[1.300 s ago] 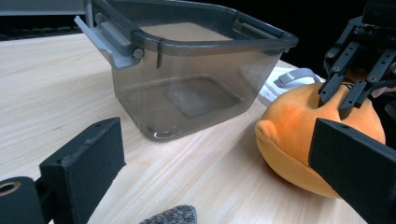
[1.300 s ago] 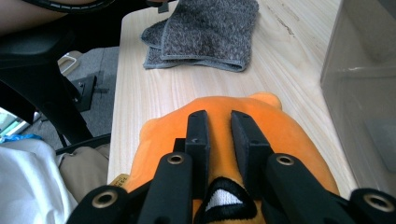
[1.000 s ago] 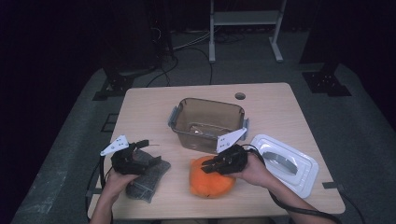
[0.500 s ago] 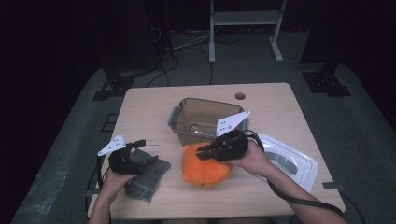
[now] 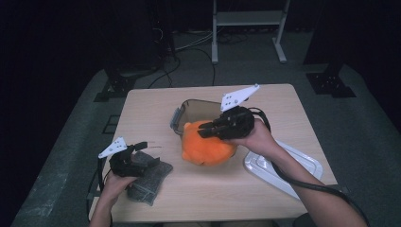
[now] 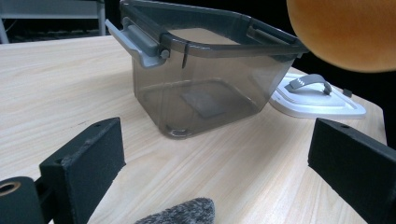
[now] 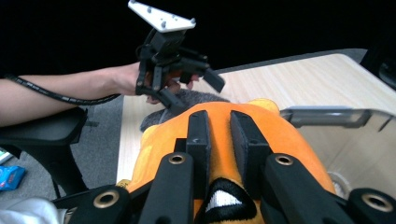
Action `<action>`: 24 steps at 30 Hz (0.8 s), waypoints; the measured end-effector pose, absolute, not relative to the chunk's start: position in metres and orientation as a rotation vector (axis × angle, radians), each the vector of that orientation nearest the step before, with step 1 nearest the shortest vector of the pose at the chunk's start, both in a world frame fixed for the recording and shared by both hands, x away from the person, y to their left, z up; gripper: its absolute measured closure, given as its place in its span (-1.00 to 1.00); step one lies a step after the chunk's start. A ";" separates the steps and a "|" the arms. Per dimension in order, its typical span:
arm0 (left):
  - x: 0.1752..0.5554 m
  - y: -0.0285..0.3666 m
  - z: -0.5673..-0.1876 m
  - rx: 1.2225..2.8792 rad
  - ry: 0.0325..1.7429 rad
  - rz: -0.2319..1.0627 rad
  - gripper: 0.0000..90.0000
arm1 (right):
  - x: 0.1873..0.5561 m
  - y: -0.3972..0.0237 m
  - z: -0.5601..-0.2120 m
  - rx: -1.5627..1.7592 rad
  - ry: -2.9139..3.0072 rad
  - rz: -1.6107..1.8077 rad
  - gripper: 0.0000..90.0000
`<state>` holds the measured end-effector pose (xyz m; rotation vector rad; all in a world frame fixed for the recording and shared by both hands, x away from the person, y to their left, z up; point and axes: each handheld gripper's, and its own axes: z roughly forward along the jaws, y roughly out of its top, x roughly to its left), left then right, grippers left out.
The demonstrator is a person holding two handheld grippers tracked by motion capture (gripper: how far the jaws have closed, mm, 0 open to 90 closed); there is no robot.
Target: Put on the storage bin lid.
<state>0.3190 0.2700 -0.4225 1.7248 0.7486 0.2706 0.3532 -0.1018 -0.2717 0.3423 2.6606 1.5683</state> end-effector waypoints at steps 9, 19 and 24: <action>0.320 0.269 -0.423 1.726 0.743 0.262 -0.93 | 0.373 -0.096 -0.254 0.354 2.637 1.540 0.72; 0.320 0.271 -0.424 1.718 0.745 0.261 -0.93 | 0.399 -0.092 -0.248 0.394 2.638 1.528 0.72; 0.320 0.270 -0.424 1.717 0.741 0.258 -0.93 | 0.411 -0.090 -0.251 0.424 2.629 1.532 0.72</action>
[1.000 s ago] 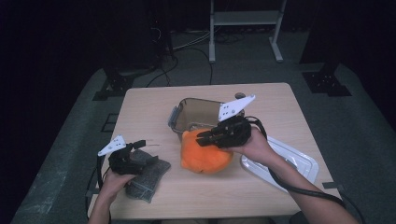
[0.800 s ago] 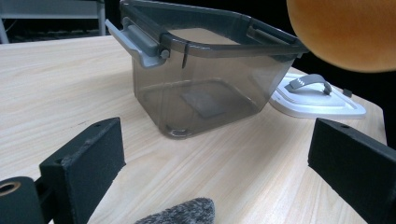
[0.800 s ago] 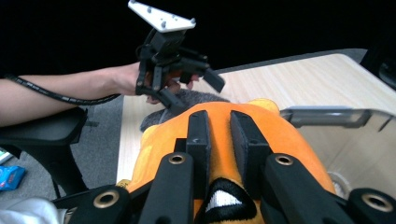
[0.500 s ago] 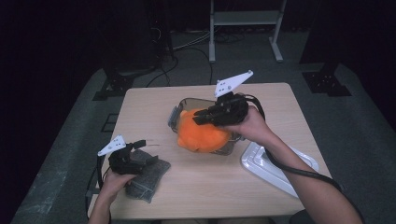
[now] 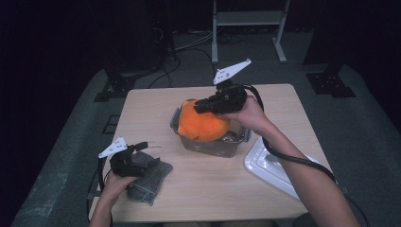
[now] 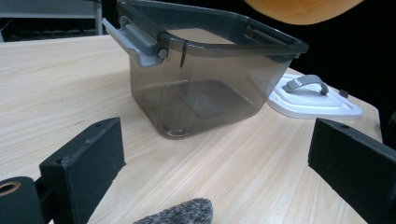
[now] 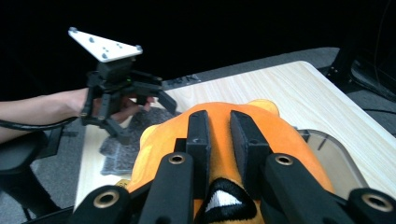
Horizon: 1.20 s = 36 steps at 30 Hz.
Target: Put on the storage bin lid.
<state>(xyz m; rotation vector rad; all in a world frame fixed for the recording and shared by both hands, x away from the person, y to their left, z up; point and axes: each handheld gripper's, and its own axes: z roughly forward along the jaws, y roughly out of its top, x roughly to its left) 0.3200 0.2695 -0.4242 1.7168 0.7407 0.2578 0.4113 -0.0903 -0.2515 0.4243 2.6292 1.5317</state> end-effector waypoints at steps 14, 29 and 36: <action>0.320 0.269 -0.425 1.728 0.735 0.255 -0.93 | 0.440 -0.093 -0.269 0.519 2.616 1.499 0.72; 0.319 0.267 -0.425 1.726 0.726 0.252 -0.94 | 0.460 -0.098 -0.285 0.574 2.603 1.478 0.72; 0.319 0.267 -0.425 1.726 0.728 0.253 -0.94 | 0.467 -0.099 -0.297 0.606 2.612 1.465 0.72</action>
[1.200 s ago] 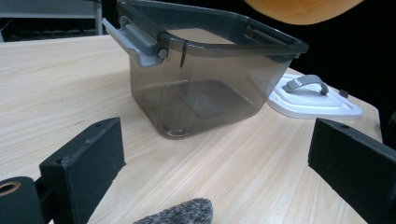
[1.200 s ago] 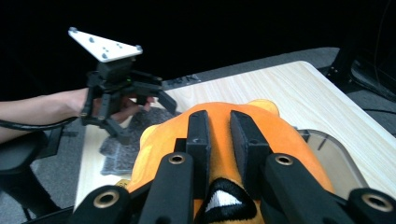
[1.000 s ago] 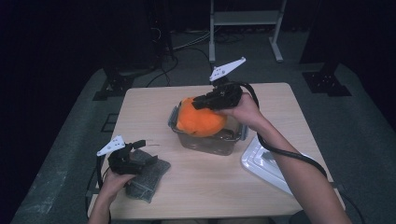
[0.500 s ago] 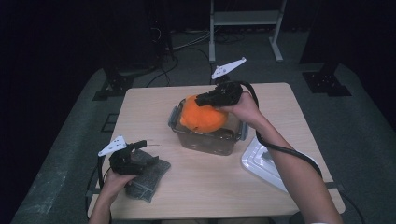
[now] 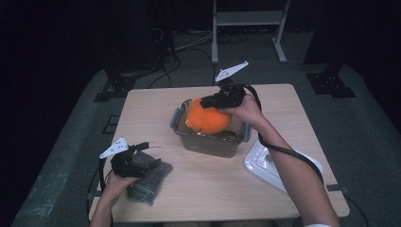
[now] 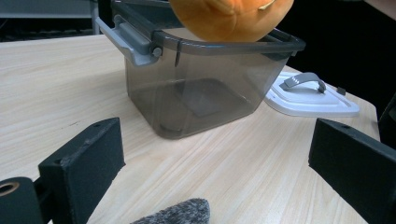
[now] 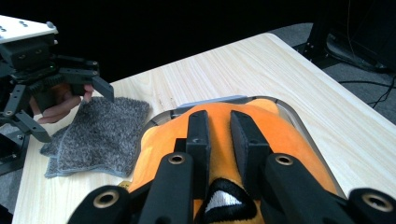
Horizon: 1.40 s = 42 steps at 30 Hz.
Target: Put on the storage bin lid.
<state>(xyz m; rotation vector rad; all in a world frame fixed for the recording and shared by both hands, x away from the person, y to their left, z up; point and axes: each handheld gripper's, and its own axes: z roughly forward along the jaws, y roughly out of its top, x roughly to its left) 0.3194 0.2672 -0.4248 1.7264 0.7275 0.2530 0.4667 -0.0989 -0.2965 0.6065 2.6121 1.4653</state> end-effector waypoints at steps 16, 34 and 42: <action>0.319 0.268 -0.424 1.724 0.723 0.251 -0.94 | 0.479 -0.096 -0.322 0.660 2.633 1.441 0.72; 0.320 0.268 -0.425 1.726 0.726 0.244 -0.94 | 0.489 -0.094 -0.351 0.719 2.688 1.381 0.71; 0.320 0.268 -0.425 1.728 0.725 0.244 -0.94 | 0.488 -0.088 -0.356 0.717 2.707 1.366 0.70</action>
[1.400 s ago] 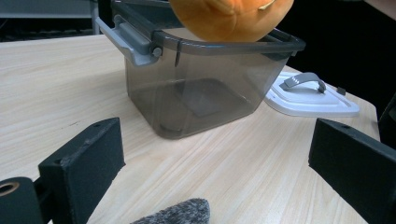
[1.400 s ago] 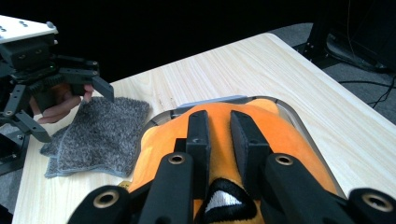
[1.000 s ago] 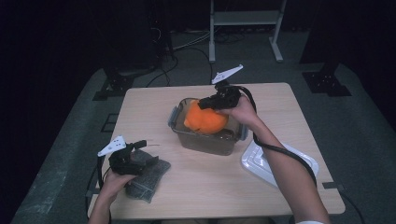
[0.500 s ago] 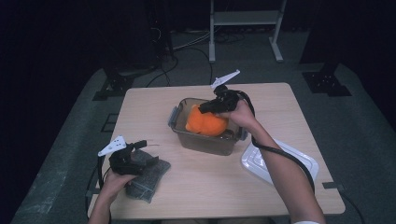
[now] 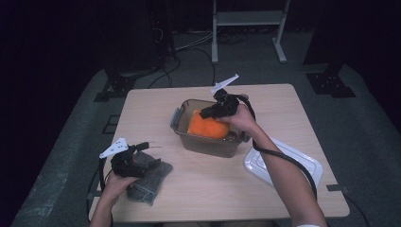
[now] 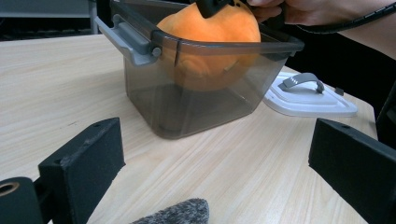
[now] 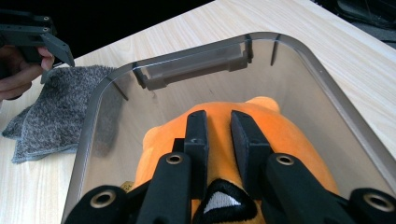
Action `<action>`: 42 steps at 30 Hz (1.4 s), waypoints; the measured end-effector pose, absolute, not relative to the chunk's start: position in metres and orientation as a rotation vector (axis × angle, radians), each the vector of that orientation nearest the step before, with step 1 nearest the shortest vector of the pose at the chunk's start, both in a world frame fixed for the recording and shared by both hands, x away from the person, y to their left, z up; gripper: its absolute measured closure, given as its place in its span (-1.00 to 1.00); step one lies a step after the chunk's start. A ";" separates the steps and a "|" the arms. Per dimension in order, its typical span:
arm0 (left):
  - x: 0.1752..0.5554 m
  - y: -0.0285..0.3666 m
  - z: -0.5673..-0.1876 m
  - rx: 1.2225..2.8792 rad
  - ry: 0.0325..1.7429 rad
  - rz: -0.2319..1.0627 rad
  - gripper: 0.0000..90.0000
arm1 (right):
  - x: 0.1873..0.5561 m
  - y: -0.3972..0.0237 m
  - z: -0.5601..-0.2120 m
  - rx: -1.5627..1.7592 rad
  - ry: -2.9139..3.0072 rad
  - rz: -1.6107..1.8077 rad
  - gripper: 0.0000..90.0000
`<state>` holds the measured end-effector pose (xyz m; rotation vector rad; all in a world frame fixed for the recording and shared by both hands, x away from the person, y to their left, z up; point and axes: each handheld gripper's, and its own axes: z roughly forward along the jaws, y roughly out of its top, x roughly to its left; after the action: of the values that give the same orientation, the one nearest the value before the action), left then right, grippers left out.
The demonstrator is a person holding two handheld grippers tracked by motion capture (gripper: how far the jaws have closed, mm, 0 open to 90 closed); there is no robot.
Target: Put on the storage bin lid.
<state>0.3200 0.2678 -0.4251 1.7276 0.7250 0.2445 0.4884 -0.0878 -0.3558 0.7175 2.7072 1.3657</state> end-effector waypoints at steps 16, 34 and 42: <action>0.320 0.269 -0.425 1.724 0.724 0.253 -0.94 | 0.488 -0.079 -0.362 0.717 2.751 1.336 0.66; 0.320 0.269 -0.424 1.722 0.724 0.252 -0.94 | 0.486 -0.078 -0.360 0.725 2.763 1.381 0.82; 0.320 0.268 -0.424 1.724 0.723 0.252 -0.94 | 0.481 -0.084 -0.354 0.733 2.767 1.379 0.77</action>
<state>0.3200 0.2679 -0.4245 1.7241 0.7230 0.2521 0.4815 -0.0845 -0.3542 0.7327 2.7665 1.3786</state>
